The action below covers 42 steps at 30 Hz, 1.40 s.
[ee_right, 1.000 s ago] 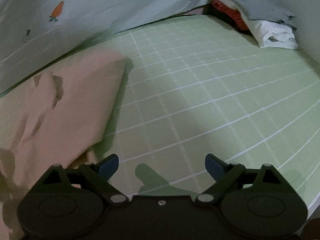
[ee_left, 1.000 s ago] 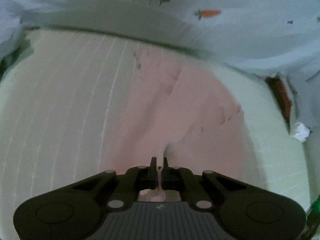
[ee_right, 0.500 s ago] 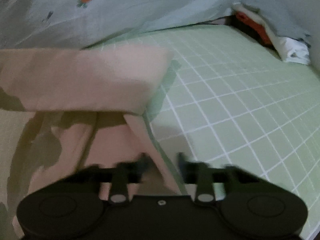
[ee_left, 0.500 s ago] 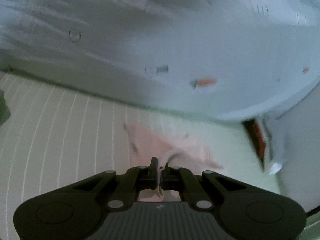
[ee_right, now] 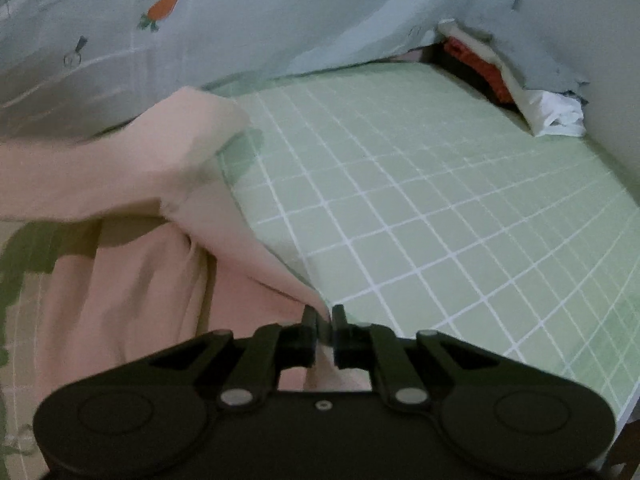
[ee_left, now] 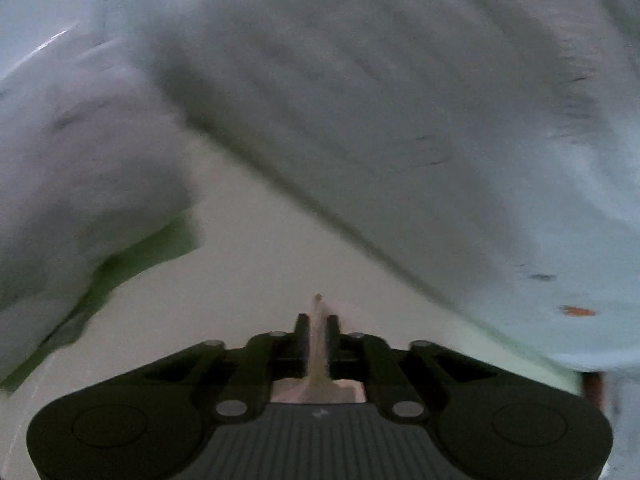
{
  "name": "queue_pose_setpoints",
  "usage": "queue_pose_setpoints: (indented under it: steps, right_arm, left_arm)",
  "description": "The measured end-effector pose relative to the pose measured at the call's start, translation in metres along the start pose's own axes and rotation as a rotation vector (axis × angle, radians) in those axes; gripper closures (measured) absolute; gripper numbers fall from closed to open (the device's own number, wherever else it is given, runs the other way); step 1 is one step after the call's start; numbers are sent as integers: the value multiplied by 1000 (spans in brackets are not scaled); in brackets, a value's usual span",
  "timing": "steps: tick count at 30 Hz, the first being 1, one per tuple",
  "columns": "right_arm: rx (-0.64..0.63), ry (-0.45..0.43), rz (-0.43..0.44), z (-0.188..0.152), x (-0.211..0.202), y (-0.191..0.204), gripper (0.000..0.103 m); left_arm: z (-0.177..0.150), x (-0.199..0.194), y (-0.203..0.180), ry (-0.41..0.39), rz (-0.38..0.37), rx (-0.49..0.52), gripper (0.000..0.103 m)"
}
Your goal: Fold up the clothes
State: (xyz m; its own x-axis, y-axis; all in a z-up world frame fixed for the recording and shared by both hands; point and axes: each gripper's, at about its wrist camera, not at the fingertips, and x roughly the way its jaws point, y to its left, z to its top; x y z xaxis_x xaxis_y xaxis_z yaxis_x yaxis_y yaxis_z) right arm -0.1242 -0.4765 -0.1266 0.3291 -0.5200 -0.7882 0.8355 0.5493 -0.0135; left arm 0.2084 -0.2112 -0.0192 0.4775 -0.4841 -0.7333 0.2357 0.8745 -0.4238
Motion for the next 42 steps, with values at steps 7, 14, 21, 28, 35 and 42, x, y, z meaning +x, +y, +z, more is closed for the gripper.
queue_pose_setpoints:
  steps: [7, 14, 21, 28, 35, 42]
  right_arm:
    - [12, -3, 2, -3, -4, -2, 52]
    - [-25, -13, 31, -23, -16, -11, 24]
    - [-43, 4, 49, -52, -32, -41, 38]
    - [-36, 23, 109, -71, -36, -64, 89]
    - [-76, -47, 138, -78, -60, -60, 100]
    - [-138, -80, 183, -92, -84, -31, 100]
  left_arm:
    - [-58, 2, -8, 114, 93, 74, 33]
    - [-144, -11, -49, 270, 79, 243, 27]
    - [-205, -24, -70, 334, 81, 360, 26]
    - [-229, -45, -50, 342, 121, 316, 26]
    - [-231, -62, -33, 318, 129, 272, 26]
    - [-234, -79, -18, 311, 107, 307, 26]
